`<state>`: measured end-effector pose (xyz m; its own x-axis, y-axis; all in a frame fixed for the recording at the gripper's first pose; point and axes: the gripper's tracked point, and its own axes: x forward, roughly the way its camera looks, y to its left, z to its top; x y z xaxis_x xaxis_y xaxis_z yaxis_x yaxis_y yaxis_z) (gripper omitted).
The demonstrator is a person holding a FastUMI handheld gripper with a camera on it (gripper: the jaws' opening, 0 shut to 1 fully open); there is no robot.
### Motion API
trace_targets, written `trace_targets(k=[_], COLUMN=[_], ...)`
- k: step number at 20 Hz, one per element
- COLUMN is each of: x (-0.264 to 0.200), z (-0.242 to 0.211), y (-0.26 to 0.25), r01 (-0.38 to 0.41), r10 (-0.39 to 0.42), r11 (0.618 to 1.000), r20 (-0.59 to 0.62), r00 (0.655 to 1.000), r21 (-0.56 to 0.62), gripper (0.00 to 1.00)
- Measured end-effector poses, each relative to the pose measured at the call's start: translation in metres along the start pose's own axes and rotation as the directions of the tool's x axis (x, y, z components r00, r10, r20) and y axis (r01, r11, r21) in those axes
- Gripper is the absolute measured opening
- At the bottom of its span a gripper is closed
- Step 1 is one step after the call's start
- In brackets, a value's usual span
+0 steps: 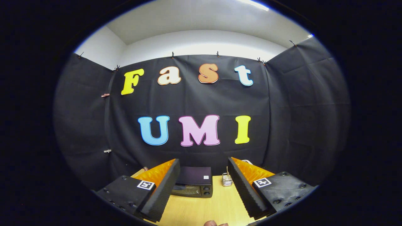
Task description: Open the toaster oven, put the food inside, and close the toaster oven door.
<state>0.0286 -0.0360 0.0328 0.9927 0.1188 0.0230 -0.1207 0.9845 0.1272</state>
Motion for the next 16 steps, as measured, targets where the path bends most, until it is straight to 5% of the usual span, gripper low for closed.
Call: trace_targets(k=[16], x=[0.007], z=[-0.001], y=[-0.037], r01=[0.068], r10=[-0.068], r11=[0.997], r20=[-0.013], r00=[0.998], r21=[0.023], gripper=[0.98])
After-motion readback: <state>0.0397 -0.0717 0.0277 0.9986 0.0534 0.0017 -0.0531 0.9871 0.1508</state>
